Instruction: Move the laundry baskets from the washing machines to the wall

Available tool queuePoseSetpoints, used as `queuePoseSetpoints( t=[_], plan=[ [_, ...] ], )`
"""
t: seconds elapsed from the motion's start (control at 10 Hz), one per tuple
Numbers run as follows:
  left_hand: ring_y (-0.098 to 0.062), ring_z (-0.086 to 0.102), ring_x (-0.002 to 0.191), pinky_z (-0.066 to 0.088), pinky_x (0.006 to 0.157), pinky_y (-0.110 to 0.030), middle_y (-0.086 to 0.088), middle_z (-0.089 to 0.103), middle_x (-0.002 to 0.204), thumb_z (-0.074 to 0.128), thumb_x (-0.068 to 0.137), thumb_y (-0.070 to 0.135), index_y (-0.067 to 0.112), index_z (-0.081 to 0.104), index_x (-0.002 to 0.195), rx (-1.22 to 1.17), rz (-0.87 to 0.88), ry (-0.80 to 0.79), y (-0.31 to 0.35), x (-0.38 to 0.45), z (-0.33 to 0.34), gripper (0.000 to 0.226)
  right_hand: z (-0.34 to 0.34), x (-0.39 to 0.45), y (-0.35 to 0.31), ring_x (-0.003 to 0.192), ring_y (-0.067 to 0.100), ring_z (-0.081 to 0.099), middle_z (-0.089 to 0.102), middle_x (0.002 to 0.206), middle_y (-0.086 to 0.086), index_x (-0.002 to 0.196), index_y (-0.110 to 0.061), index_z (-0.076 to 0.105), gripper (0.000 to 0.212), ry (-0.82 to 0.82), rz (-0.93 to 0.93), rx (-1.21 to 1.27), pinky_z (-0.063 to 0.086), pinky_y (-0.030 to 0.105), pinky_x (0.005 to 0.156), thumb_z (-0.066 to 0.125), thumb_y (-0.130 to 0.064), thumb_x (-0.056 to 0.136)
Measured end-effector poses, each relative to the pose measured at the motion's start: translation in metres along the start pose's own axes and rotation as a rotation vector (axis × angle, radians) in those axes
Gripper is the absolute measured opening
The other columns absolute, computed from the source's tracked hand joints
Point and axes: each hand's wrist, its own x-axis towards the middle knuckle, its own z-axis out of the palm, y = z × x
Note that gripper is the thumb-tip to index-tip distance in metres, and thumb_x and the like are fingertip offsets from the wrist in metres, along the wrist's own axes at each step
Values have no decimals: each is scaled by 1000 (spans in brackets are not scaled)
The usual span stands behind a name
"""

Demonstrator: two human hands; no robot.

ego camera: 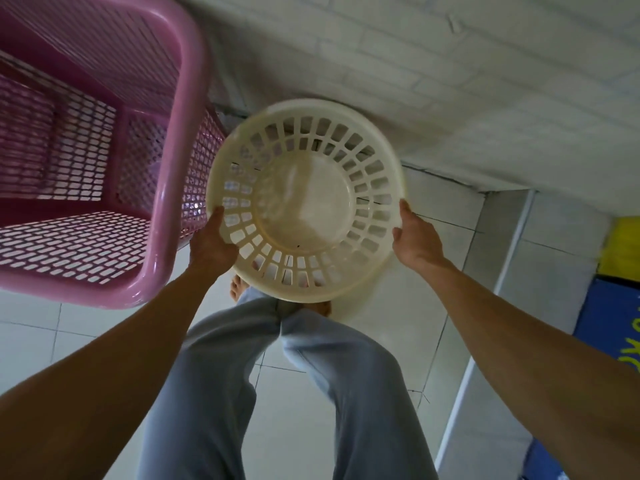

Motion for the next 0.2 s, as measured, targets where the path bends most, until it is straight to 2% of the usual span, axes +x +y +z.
queuePoseSetpoints(
  t=[0.1, 0.2],
  plan=[
    [-33, 60, 112, 56, 91, -43, -9, 59, 129, 63, 87, 13, 22, 48, 137, 45, 30, -53, 11, -23, -16, 53, -14, -28, -5, 126, 33, 56, 58, 139, 12, 151, -11, 36, 50, 21, 15, 69, 47, 41, 101, 46, -16, 102],
    [-31, 57, 121, 51, 101, -41, -10, 58, 135, 65, 88, 14, 19, 55, 133, 170, 183, -158, 22, -64, -37, 46, -35, -71, -11, 123, 32, 59, 62, 134, 13, 138, -8, 51, 37, 37, 18, 184, 47, 38, 100, 45, -14, 102]
  ],
)
